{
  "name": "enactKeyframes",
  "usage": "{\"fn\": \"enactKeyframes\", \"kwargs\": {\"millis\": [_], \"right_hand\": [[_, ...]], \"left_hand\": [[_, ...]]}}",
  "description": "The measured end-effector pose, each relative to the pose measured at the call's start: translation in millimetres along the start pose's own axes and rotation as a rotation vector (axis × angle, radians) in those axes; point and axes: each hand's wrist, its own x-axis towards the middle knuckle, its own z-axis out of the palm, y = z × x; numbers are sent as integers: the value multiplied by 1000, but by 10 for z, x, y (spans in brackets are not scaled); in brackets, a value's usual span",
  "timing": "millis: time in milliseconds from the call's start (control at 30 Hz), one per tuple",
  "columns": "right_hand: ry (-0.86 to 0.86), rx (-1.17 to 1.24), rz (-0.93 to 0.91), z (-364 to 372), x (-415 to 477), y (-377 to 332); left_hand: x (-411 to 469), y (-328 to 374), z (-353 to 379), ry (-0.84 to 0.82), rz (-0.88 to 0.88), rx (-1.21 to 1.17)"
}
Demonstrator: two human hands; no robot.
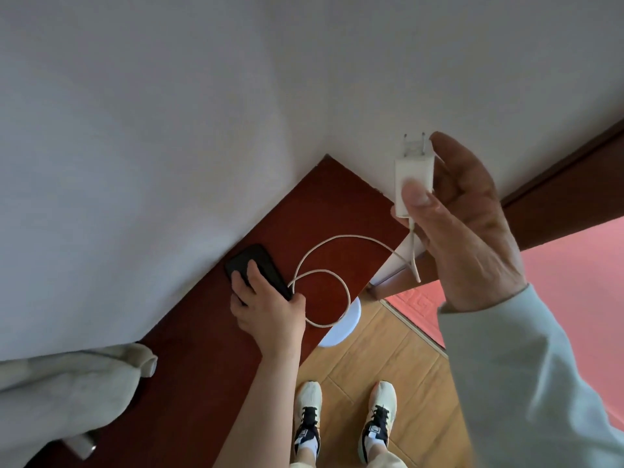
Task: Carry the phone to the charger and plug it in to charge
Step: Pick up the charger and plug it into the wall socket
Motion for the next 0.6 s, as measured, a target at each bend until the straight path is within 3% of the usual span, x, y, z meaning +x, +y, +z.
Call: {"fn": "enactKeyframes", "kwargs": {"millis": [267,600], "right_hand": [[-64,36,4,22,45,-114],[-81,6,-51,-49,-15,-286]], "left_hand": [[-53,-272,-169,121,-112,-106],[-232,-576,-152,172,-94,-138]]}}
